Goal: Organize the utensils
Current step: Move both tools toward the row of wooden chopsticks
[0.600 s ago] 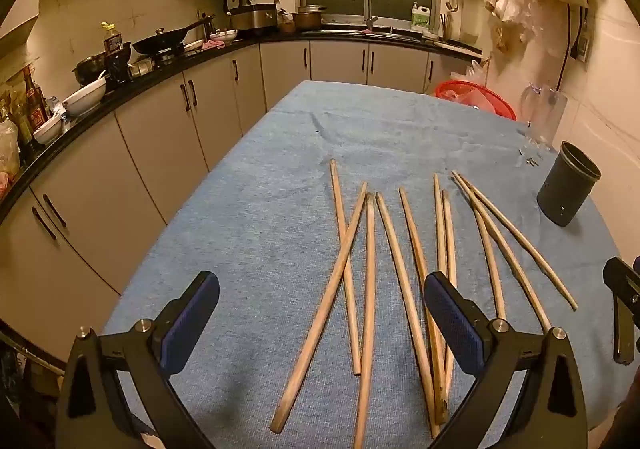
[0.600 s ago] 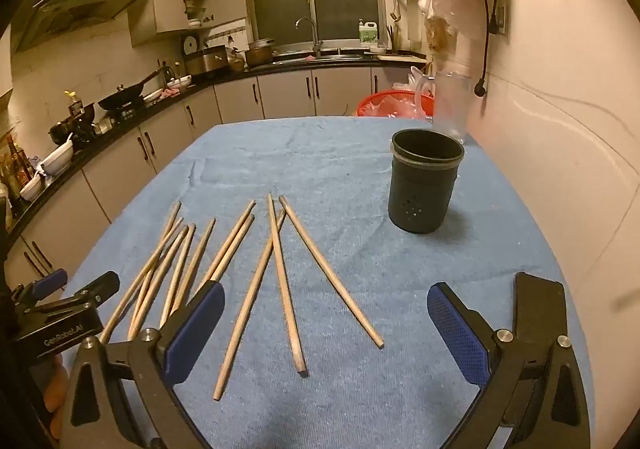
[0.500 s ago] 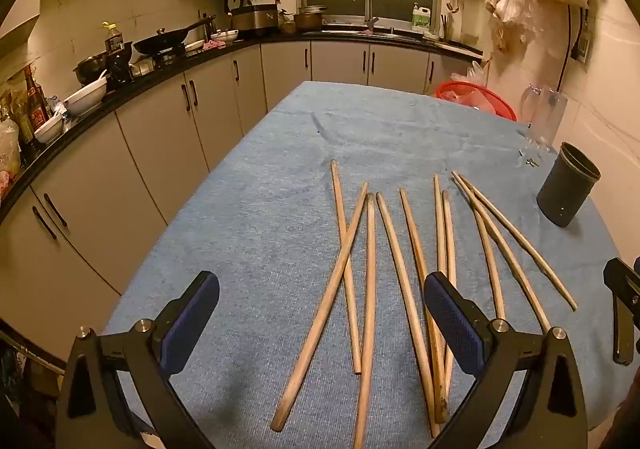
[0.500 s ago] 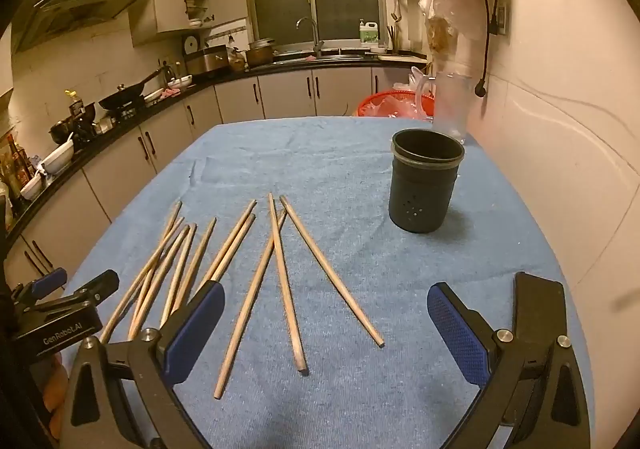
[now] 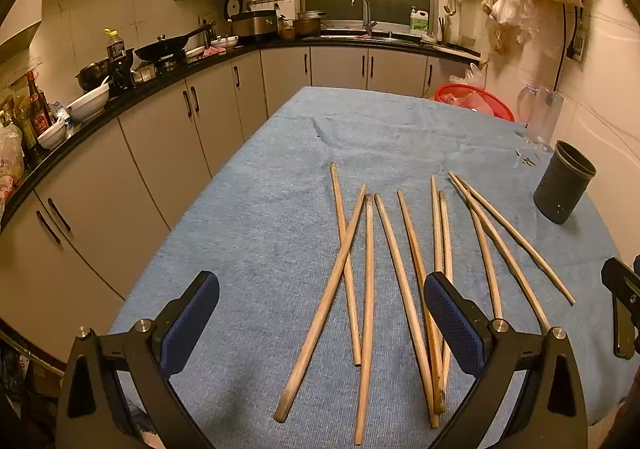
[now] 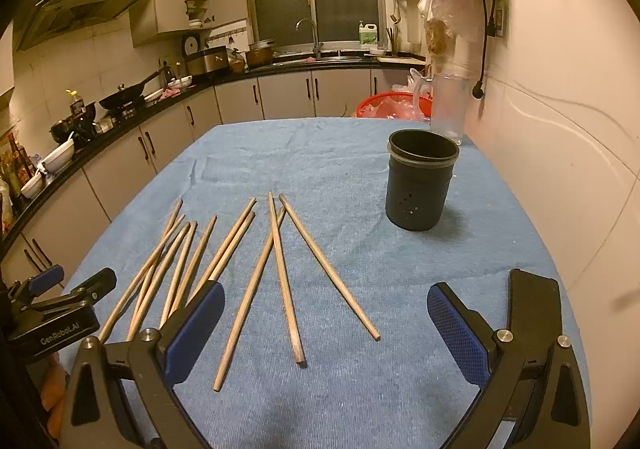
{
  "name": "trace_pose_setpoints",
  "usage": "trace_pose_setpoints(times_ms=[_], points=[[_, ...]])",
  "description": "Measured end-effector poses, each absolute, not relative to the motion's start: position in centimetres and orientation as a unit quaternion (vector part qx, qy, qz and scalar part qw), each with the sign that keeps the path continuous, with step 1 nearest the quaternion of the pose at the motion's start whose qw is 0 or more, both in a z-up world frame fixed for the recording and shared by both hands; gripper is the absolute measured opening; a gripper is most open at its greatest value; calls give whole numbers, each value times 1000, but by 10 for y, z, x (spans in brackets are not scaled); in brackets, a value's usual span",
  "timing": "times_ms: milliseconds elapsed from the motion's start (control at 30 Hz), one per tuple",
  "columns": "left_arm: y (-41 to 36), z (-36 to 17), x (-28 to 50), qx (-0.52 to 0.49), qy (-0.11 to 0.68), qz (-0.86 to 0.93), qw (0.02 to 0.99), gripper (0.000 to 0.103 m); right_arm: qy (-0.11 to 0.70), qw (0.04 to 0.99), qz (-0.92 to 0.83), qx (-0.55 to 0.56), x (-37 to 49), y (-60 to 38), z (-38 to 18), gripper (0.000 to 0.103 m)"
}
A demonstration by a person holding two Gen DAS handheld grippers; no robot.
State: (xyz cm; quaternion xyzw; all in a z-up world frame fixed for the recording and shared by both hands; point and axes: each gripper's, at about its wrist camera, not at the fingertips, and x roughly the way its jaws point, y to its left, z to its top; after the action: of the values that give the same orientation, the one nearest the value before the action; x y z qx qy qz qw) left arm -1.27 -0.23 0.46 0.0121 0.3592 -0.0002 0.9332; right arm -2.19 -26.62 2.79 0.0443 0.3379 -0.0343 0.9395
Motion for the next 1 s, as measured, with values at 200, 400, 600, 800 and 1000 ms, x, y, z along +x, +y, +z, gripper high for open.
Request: trace_pose_setpoints(times_ms=[200, 400, 600, 800, 1000], points=[[0, 7, -15, 10, 363, 0, 932, 102, 338, 939, -33, 46, -24, -266, 28, 102], [-1, 8, -17, 10, 367, -2, 930, 102, 338, 940, -31, 44, -26, -264, 28, 102], [0, 7, -16, 16, 368, -1, 930, 102, 343, 938, -28, 44, -22, -265, 26, 102], [0, 4, -11, 16, 375, -4, 927, 102, 348, 936, -19, 38, -15, -267, 27, 101], [19, 4, 6, -22, 383, -27, 923, 102, 356, 934, 15, 35, 10, -273, 45, 97]])
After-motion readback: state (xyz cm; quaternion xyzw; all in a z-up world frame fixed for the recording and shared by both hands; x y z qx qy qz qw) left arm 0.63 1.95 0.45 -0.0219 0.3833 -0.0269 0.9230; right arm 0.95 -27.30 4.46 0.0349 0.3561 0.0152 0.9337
